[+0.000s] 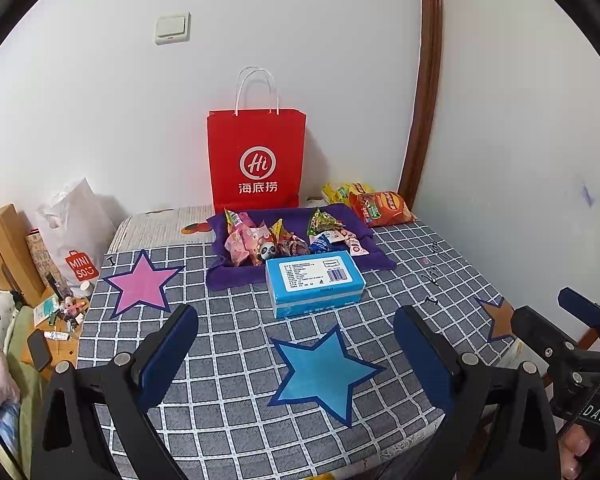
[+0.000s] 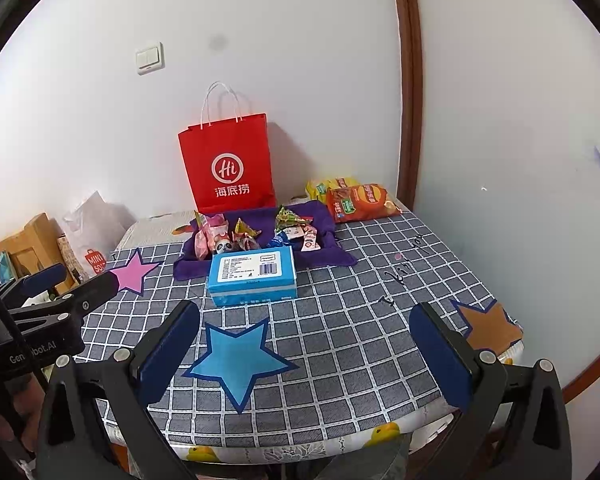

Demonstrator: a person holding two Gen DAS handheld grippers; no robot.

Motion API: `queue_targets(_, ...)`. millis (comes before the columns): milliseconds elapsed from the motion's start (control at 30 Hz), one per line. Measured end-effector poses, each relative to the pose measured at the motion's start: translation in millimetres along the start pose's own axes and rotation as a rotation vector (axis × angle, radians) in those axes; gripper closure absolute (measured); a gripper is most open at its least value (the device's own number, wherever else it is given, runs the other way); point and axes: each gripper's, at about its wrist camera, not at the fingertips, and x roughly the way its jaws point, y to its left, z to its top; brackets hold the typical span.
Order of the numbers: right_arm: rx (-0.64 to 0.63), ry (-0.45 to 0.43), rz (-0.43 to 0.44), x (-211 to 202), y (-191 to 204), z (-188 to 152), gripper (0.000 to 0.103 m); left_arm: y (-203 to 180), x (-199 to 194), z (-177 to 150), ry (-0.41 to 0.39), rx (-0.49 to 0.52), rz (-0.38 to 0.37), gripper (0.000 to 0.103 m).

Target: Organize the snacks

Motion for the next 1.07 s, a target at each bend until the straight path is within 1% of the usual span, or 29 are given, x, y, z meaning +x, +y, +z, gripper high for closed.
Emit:
queue_targets(700, 0.009, -0.018, 0.009, -4, 2, 0, 0.000, -4, -1, 1, -0.012, 0.004, -0.017, 0.004)
queue_targets(867, 0.006, -0.023, 0.016, -3, 2, 1, 0.000, -4, 2, 1, -0.008, 0.003, -0.017, 0.004)
queue_targets(1067, 0.009, -0.019, 0.021, 7, 1, 1, 0.000, 1, 19, -2, 0.009, 0.006, -0.004, 0.004)
